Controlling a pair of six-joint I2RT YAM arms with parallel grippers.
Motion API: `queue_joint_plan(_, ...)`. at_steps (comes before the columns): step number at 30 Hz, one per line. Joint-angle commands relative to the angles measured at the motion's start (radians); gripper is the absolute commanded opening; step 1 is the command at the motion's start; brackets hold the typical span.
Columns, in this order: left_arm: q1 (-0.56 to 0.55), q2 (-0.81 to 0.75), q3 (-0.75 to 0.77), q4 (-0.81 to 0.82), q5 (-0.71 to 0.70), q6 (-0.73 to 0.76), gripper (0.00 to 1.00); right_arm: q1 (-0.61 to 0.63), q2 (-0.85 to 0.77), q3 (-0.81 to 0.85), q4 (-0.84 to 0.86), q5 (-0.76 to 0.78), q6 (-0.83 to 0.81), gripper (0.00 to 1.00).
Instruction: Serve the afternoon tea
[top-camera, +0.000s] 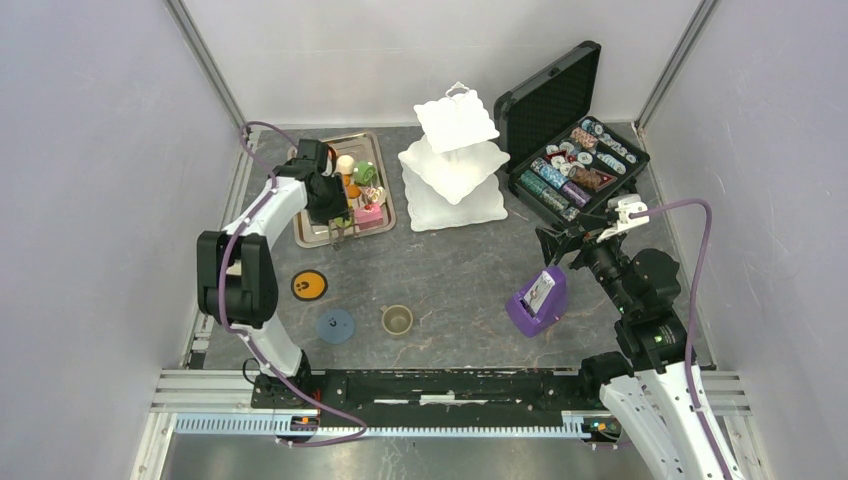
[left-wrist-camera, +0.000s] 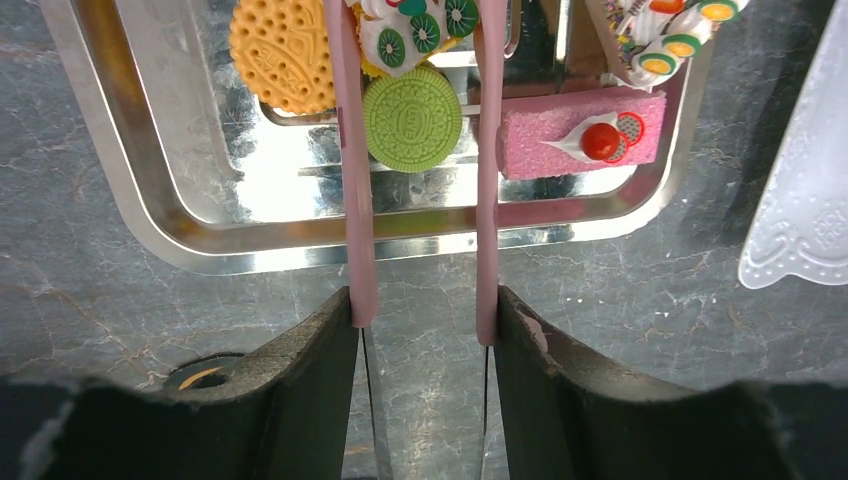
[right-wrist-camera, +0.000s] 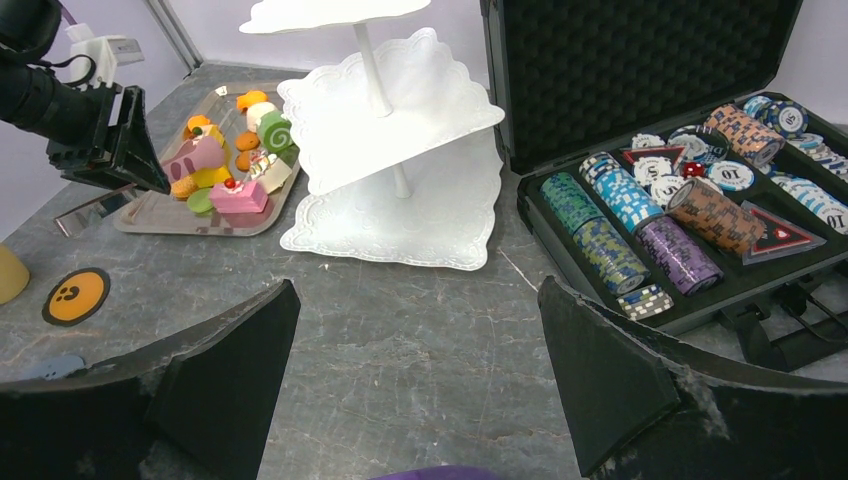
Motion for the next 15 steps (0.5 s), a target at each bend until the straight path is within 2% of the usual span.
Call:
queue_joint_plan(1,0.006,-0.096,-0.003,0.041,-0.013,-0.005,0.35,0.001,-0.006,-0.001,0.028,-0.003,0.006,0.98)
queue_joint_plan(10,0.007,-0.155,-0.01,0.044,-0.009,-0.001,0.27,0.001,-0.004,0.007,0.025,-0.003,0.006,0.98)
queue_joint_plan(15,-0.003,-0.199,-0.007,0.035,0.072,0.011,0.26,0.002,0.0,0.018,0.019,0.002,-0.001,0.98)
